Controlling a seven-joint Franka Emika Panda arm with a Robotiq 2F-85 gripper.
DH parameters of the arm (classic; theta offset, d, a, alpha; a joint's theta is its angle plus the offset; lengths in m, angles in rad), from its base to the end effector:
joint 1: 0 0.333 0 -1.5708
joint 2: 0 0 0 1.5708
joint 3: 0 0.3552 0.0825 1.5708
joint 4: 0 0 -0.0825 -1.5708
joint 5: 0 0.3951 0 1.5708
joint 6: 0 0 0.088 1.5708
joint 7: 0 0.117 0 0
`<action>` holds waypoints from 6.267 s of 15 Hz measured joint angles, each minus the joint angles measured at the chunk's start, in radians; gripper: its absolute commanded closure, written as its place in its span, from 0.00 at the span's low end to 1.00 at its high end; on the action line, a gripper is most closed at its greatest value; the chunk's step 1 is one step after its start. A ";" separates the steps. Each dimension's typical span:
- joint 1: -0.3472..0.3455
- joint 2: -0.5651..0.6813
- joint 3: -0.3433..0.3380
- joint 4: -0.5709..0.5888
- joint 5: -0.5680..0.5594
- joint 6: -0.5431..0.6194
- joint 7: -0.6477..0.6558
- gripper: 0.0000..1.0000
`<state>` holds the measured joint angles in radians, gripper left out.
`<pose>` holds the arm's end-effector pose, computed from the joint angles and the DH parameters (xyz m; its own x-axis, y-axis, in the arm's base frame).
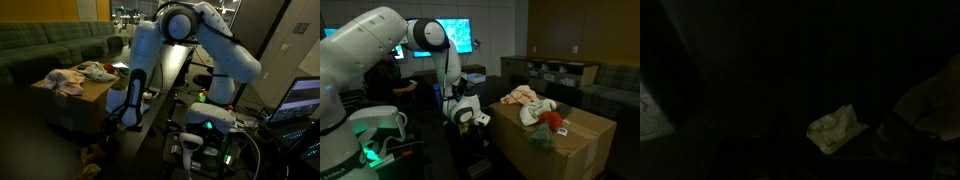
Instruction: Pick up all the objects that are on the box and put them on the table, then pick up the objects that are on the table and put them on the box
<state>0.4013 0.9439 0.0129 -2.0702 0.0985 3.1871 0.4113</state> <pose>0.5294 0.2233 -0.0071 0.9833 -0.1074 0.1471 -0.0950 -0.9915 -0.0892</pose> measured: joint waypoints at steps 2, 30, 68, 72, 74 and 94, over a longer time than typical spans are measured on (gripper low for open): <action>0.013 0.002 -0.003 0.001 0.000 0.002 -0.018 0.00; 0.124 0.099 -0.093 0.106 0.003 0.071 -0.087 0.00; 0.110 0.131 -0.094 0.129 0.004 0.096 -0.157 0.72; 0.107 0.093 -0.096 0.093 0.003 0.094 -0.201 1.00; 0.098 0.059 -0.095 0.053 0.003 0.093 -0.226 1.00; 0.068 -0.678 -0.228 -0.408 -0.171 -0.190 -0.257 0.98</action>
<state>0.4696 0.2664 -0.2147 -2.4779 -0.0726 2.9974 0.1540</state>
